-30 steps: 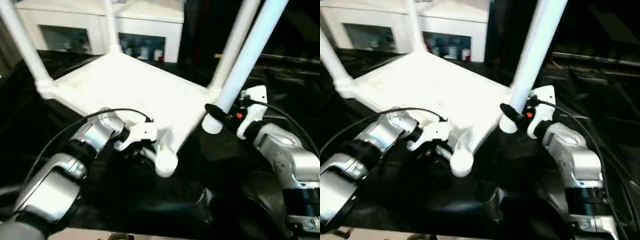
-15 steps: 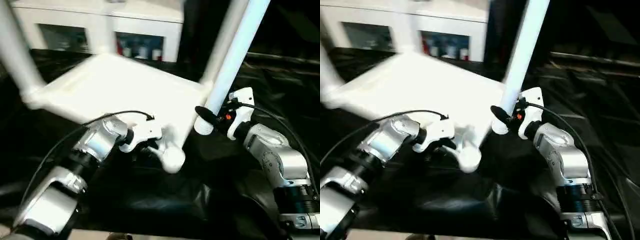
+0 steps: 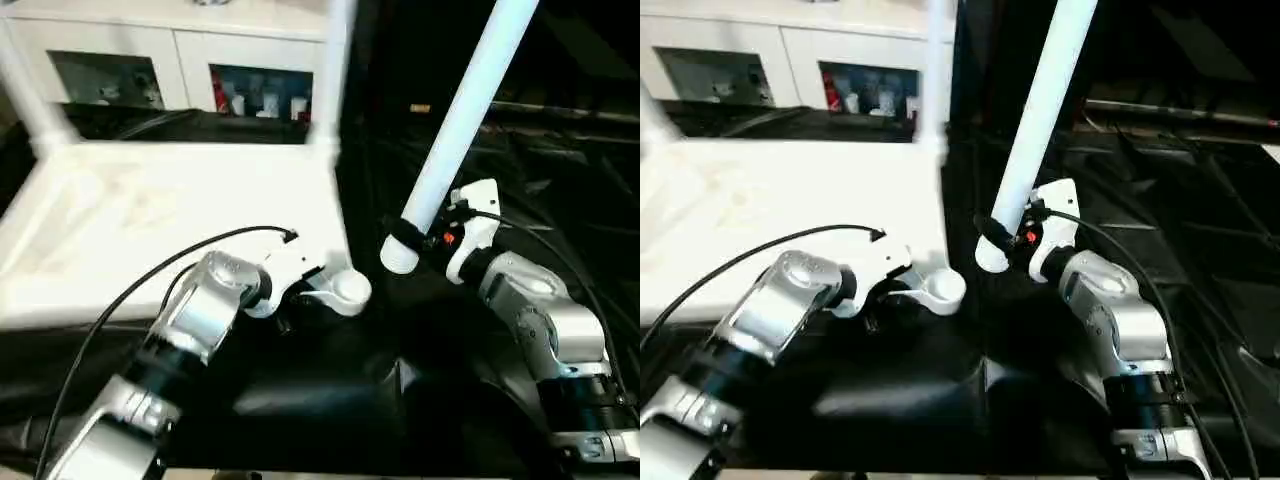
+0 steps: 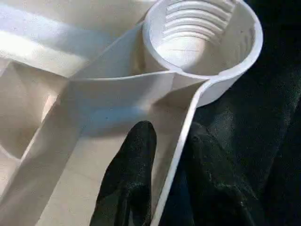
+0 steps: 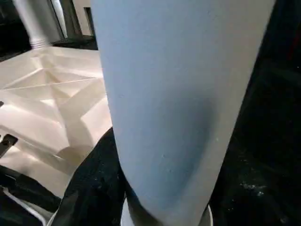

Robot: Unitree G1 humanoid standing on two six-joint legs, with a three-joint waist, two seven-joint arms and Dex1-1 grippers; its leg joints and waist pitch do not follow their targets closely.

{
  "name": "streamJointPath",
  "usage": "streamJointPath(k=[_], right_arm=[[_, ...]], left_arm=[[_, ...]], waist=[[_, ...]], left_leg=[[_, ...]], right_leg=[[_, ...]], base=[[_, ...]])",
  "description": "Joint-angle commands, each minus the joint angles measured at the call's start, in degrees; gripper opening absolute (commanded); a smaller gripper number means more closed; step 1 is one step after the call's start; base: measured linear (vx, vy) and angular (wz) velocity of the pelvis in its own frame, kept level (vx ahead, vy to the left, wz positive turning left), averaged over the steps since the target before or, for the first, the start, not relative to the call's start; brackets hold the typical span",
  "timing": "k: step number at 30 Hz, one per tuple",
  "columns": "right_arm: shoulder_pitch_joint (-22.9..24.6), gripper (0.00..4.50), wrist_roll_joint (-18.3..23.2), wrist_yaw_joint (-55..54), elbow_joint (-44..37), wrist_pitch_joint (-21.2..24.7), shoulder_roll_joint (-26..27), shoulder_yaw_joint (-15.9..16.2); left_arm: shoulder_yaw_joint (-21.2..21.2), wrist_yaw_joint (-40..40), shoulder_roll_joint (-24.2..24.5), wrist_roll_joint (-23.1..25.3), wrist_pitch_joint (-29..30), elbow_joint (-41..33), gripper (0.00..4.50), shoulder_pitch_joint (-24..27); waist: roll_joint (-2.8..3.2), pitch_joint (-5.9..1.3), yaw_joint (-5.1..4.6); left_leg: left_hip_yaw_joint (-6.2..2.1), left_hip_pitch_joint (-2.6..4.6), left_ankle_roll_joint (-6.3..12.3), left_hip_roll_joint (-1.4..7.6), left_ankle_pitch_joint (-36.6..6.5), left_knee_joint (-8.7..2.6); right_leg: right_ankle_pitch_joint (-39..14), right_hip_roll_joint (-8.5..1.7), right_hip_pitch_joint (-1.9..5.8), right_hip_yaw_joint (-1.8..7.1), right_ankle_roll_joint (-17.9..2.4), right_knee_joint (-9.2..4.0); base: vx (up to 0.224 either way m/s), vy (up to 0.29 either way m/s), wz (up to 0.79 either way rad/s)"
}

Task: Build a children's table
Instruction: Rotate table base

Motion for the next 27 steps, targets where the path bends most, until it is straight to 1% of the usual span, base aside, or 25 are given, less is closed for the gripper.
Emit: streamJointPath(k=[1, 2, 3, 4, 5, 6, 8, 9, 10, 11, 12, 13, 14, 15, 16, 17, 18, 19, 20, 21, 24, 26, 27], right_arm=[[0.35, 1.91, 0.02, -0.22, -1.05, -0.52, 0.23, -0.10], [0.58, 1.91, -0.09, -0.23, -1.12, -0.53, 0.33, -0.05], [1.00, 1.91, 0.00, -0.42, -1.46, -0.26, 0.55, -0.12], [1.45, 1.91, 0.08, -0.77, -1.81, 0.04, 0.79, -0.26], [1.68, 1.91, 0.15, -0.98, -1.98, 0.20, 0.93, -0.35], [1.88, 1.91, 0.16, -1.12, -2.06, 0.23, 1.06, -0.37], [1.98, 1.91, 0.12, -1.16, -2.10, 0.20, 1.11, -0.30], [2.05, 1.91, 0.10, -1.22, -2.15, 0.17, 1.21, -0.19], [2.05, 1.91, 0.09, -1.25, -2.16, 0.17, 1.26, -0.14], [1.94, 1.91, 0.07, -1.33, -2.12, 0.17, 1.40, -0.03], [1.83, 1.91, 0.01, -1.36, -2.08, 0.14, 1.52, 0.05], [1.62, 1.91, -0.05, -1.37, -1.94, 0.08, 1.63, 0.10], [1.39, 1.91, -0.08, -1.39, -1.79, 0.03, 1.73, 0.10], [1.37, 1.91, -0.08, -1.40, -1.78, 0.03, 1.74, 0.09], [1.24, 1.91, -0.09, -1.44, -1.74, 0.02, 1.81, 0.04], [1.00, 1.91, -0.03, -1.63, -1.69, -0.14, 2.13, -0.18], [0.96, 1.91, 0.02, -1.68, -1.68, -0.25, 2.25, -0.26], [0.89, 1.91, 0.31, -1.33, -2.07, -0.44, 2.37, -0.23], [0.82, 1.91, 0.47, -1.05, -2.22, -0.67, 2.48, -0.16], [0.72, 1.91, 0.80, -0.86, -2.66, -0.46, 2.57, -0.15], [0.79, 1.91, 0.24, 0.01, -3.55, -0.55, 1.79, 0.70], [1.07, 1.91, -0.27, 1.15, -3.56, -2.05, 1.21, 1.10], [1.31, 1.91, -0.64, 1.68, -3.50, -2.69, 0.84, 1.39]], left_arm=[[1.71, 1.77, -0.24, -1.00, -1.46, -0.66, 0.77, 0.92], [1.94, 2.39, -0.26, -1.35, -3.31, -0.98, 0.77, 1.15], [2.41, 3.05, -0.35, -1.99, -6.62, -1.16, 0.77, 1.58], [2.83, 4.53, -0.42, -1.85, -8.59, -0.96, 1.09, 1.69], [3.17, 5.21, -0.54, -1.89, -9.32, -0.79, 1.28, 1.68], [3.66, 5.06, -0.70, -2.38, -8.69, -0.91, 1.41, 1.55], [3.72, 4.19, -0.57, -2.91, -7.74, -1.78, 1.45, 1.66], [3.71, 3.63, -0.39, -3.28, -7.02, -2.71, 1.54, 1.85], [3.71, 3.65, -0.33, -3.32, -6.95, -2.93, 1.68, 1.92], [3.74, 3.85, -0.19, -3.29, -7.22, -3.05, 1.68, 1.95], [3.85, 4.15, -0.12, -3.22, -7.67, -2.99, 1.83, 1.96], [3.97, 4.14, 0.03, -3.29, -8.75, -2.76, 1.89, 1.82], [4.14, 3.95, 0.15, -3.50, -9.79, -2.52, 1.97, 1.62], [4.16, 3.97, 0.16, -3.53, -9.90, -2.49, 2.08, 1.59], [4.37, 4.20, 0.25, -3.83, -10.79, -2.23, 2.08, 1.42], [4.34, 3.83, 1.26, -4.31, -15.40, -1.16, 2.25, 0.66], [4.16, 3.86, 1.72, -4.23, -16.76, -0.88, 2.33, 0.45], [3.87, 2.35, 2.53, -4.65, -19.36, -0.69, 2.40, 0.39], [3.68, 1.32, 3.04, -4.94, -21.01, -0.48, 2.46, 0.40], [4.02, 1.03, 3.25, -5.34, -21.52, -0.39, 2.54, 0.33], [4.19, 0.53, 4.10, -5.36, -22.83, -0.11, 2.60, 0.15], [4.01, -0.52, 4.84, -5.46, -23.17, -0.01, 2.60, 0.12], [3.95, -1.23, 5.20, -5.96, -23.05, 0.20, 2.60, 0.17]], waist=[[-0.74, -4.23, 0.74], [-0.74, -4.23, 0.74], [-2.11, -4.26, 0.97], [-1.97, -4.23, 1.21], [-1.28, -4.35, 1.55], [-1.23, -4.43, 1.66], [-1.36, -4.57, 1.79], [-1.51, -4.61, 1.94], [-1.88, -4.57, 2.01], [-1.78, -4.57, 2.12], [-1.66, -4.43, 2.16], [-1.48, -4.42, 2.24], [-1.48, -4.42, 2.24], [-1.68, -4.43, 2.18], [-1.69, -4.41, 2.20], [-1.68, -4.40, 2.30], [-1.71, -4.41, 2.21], [-1.94, -4.44, 2.12], [-1.62, -4.44, 2.25], [-1.53, -4.48, 2.07], [-1.60, -4.54, 2.01], [-1.67, -4.56, 1.96], [-1.52, -4.57, 1.96]], left_leg=[[-1.51, 1.29, 0.91, 2.66, -10.25, -3.66], [-1.51, 1.29, 0.91, 2.66, -10.25, -3.66], [-1.47, 1.15, 1.14, 2.65, -10.04, -3.72], [-1.56, 0.94, 1.18, 2.59, -9.59, -3.73], [-1.55, 1.19, 1.16, 2.75, -9.12, -3.73], [-1.56, 1.23, 0.97, 2.82, -8.52, -3.77], [-1.55, 1.22, 0.80, 2.80, -7.84, -3.70], [-1.48, 1.12, 1.20, 2.75, -6.70, -3.59], [-1.39, 1.16, 1.35, 2.75, -6.68, -3.58], [-1.41, 1.16, 1.41, 2.75, -6.74, -3.56], [-1.41, 1.21, 1.05, 2.77, -7.94, -3.66], [-1.48, 1.25, 0.59, 2.77, -8.72, -3.71], [-1.48, 1.25, 0.59, 2.77, -8.72, -3.71], [-1.51, 1.25, 0.09, 2.78, -9.41, -3.79], [-1.51, 1.28, -0.02, 2.80, -9.64, -3.80], [-1.57, 1.31, -0.19, 2.77, -9.89, -3.81], [-1.54, 1.27, -0.32, 2.77, -10.08, -3.84], [-1.49, 1.32, -0.55, 2.78, -10.18, -3.86], [-1.58, 1.39, -0.56, 2.74, -10.20, -3.84], [-1.56, 1.30, -0.90, 2.79, -10.08, -3.91], [-1.54, 1.37, -1.15, 2.82, -9.73, -3.89], [-1.45, 1.36, -1.03, 2.79, -9.52, -3.81], [-1.43, 1.35, -1.06, 2.74, -9.35, -3.78]], right_leg=[[-12.69, -4.63, 2.22, 2.88, -10.72, -5.02], [-12.69, -4.63, 2.22, 2.88, -10.72, -5.02], [-12.47, -4.57, 2.26, 2.77, -10.21, -5.06], [-12.34, -4.71, 2.42, 2.79, -10.03, -4.77], [-11.66, -4.84, 2.13, 2.87, -9.82, -4.79], [-9.83, -4.62, 2.06, 2.81, -10.00, -4.55], [-7.65, -4.57, 2.10, 2.76, -10.56, -4.20], [-4.68, -4.49, 2.09, 2.79, -11.16, -3.92], [-4.50, -4.51, 2.05, 2.78, -11.22, -3.94], [-4.50, -4.60, 2.06, 2.81, -11.32, -3.87], [-5.86, -4.61, 1.95, 2.83, -11.09, -4.14], [-6.81, -4.67, 1.97, 2.84, -10.82, -4.25], [-6.81, -4.67, 1.97, 2.84, -10.82, -4.25], [-7.51, -4.66, 2.01, 2.86, -10.42, -4.33], [-7.80, -4.66, 1.97, 2.87, -10.31, -4.39], [-8.39, -4.69, 1.94, 2.86, -10.08, -4.47], [-8.53, -4.67, 1.96, 2.89, -9.89, -4.49], [-8.61, -4.57, 1.92, 2.88, -9.59, -4.44], [-8.71, -4.66, 1.86, 2.88, -9.51, -4.44], [-7.98, -4.57, 1.89, 2.88, -9.47, -4.26], [-6.66, -4.56, 1.92, 2.86, -9.80, -4.03], [-6.10, -4.52, 1.88, 2.92, -9.84, -3.95], [-5.87, -4.56, 1.92, 2.93, -9.85, -3.93]], base=[[0.000, 0.000, 0.00], [0.000, 0.000, 0.00], [0.000, 0.000, 0.00], [0.000, 0.000, 0.00], [0.000, 0.000, 0.00], [0.000, 0.000, 0.00], [0.000, 0.000, 0.00], [0.000, 0.000, 0.00], [0.000, 0.000, 0.00], [0.000, 0.000, 0.00], [0.000, 0.000, 0.00], [0.000, 0.000, 0.00], [0.000, 0.000, 0.00], [0.000, 0.000, 0.00], [0.000, 0.000, 0.00], [0.000, 0.000, 0.00], [0.000, 0.000, 0.00], [0.000, 0.000, 0.00], [0.000, 0.000, 0.00], [0.000, 0.000, 0.00], [0.000, 0.000, 0.00], [0.000, 0.000, 0.00], [0.000, 0.000, 0.00]])
